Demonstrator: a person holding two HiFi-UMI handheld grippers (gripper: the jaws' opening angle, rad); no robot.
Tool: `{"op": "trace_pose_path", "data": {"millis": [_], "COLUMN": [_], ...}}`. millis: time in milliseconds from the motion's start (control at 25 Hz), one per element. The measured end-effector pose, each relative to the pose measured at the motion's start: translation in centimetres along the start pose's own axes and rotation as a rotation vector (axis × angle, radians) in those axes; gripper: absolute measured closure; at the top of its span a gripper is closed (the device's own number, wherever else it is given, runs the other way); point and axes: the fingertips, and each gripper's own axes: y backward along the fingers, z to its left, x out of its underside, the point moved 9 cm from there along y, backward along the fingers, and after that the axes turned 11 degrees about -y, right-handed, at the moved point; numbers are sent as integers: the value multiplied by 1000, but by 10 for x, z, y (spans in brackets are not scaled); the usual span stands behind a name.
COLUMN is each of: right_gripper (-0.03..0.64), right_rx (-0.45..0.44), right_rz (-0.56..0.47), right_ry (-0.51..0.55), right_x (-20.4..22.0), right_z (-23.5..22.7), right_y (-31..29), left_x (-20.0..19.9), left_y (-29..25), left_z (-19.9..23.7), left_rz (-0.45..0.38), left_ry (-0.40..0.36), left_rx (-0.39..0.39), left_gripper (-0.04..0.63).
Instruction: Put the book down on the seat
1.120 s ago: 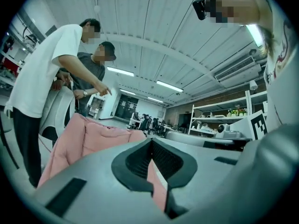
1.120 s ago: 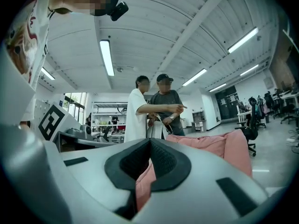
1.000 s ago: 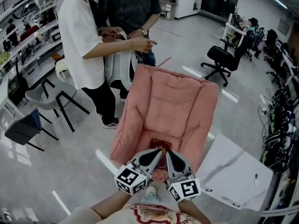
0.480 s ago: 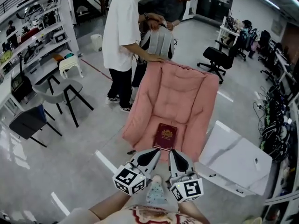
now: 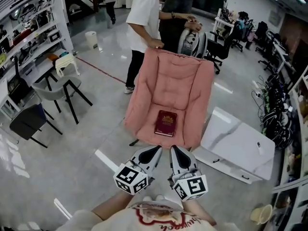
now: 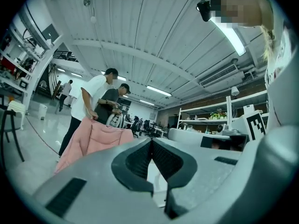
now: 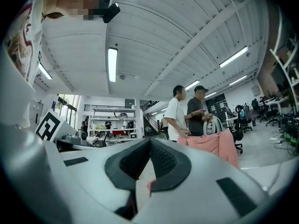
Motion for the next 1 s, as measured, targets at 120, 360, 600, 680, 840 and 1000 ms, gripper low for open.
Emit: {"op": "trace_pose_path", "data": {"millis": [120, 360, 600, 680, 840, 1000], "right_gripper": [615, 615, 615, 615, 615, 615], "right_rx": [19, 18, -2, -7, -18, -22], "right_rz": [-12, -39, -69, -77, -69, -58], "right_ry": [10, 19, 23, 22, 27, 26], "right_x": [2, 2, -5, -7, -3, 4], "right_z": [7, 16, 37, 43, 52, 60], "right_y": [14, 43, 88, 113, 177, 248], "left_x": [4, 10, 1, 2, 14, 25], "left_y": [6, 17, 40, 51, 76, 104], "left_z": [-16, -42, -83, -106, -166, -231], "left_rz": [-2, 1, -14, -16, -19, -33], "left_ry": [5, -1, -23, -18, 1, 7], "left_rx": [28, 42, 39, 31, 15, -11], "left_gripper": [592, 592, 592, 592, 592, 592]}}
